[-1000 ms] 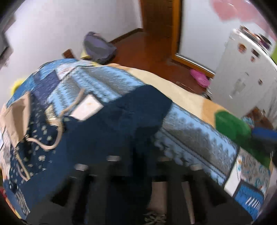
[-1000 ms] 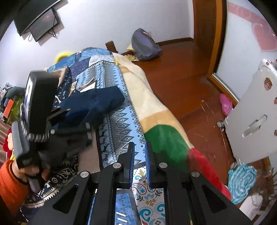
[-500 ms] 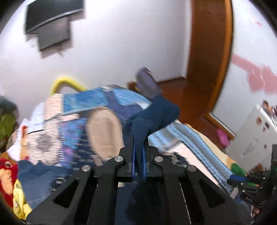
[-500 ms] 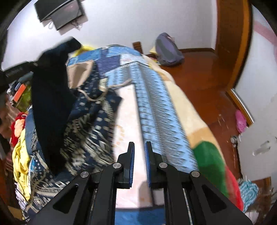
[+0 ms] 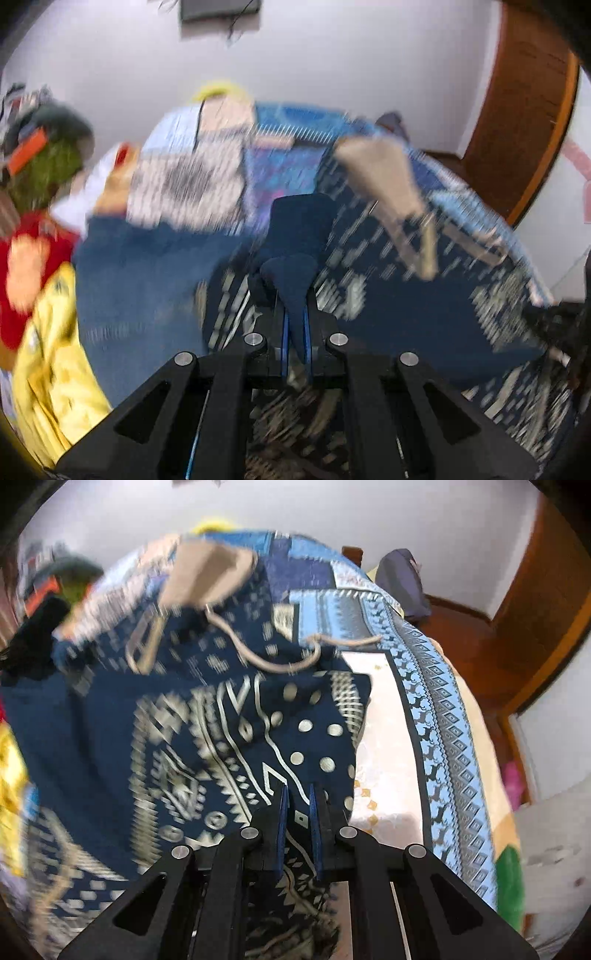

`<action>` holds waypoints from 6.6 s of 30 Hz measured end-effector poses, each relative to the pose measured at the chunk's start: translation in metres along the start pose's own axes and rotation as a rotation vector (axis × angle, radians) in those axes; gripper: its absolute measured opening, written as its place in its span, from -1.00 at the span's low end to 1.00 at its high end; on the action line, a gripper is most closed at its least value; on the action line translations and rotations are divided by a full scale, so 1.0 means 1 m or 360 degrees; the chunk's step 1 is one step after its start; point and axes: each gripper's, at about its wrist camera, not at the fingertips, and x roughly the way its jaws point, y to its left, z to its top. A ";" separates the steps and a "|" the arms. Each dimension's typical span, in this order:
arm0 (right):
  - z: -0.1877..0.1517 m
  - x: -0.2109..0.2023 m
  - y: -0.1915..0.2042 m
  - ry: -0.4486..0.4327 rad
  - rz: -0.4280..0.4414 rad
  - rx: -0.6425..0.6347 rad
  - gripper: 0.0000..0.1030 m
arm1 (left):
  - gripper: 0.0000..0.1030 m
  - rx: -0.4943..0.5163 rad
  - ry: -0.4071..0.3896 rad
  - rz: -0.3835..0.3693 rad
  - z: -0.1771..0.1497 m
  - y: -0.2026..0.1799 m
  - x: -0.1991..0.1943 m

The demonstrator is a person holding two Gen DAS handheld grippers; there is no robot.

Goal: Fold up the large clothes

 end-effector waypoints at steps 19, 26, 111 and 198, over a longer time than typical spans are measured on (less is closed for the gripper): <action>-0.018 -0.011 -0.039 -0.0071 -0.0337 -0.0007 0.90 | 0.31 0.0065 0.0254 0.0225 -0.109 0.055 0.000; -0.004 -0.053 -0.030 -0.0193 -0.0150 -0.0029 0.90 | 0.41 0.0123 0.0167 0.0250 -0.087 0.051 -0.034; -0.009 -0.087 0.047 -0.0248 0.0509 -0.0082 -0.85 | -0.81 0.0245 0.0156 -0.0157 -0.053 -0.056 -0.036; -0.101 -0.192 0.063 -0.0218 0.0703 -0.0342 -0.83 | -0.14 0.0404 0.0076 -0.0400 -0.104 -0.075 -0.164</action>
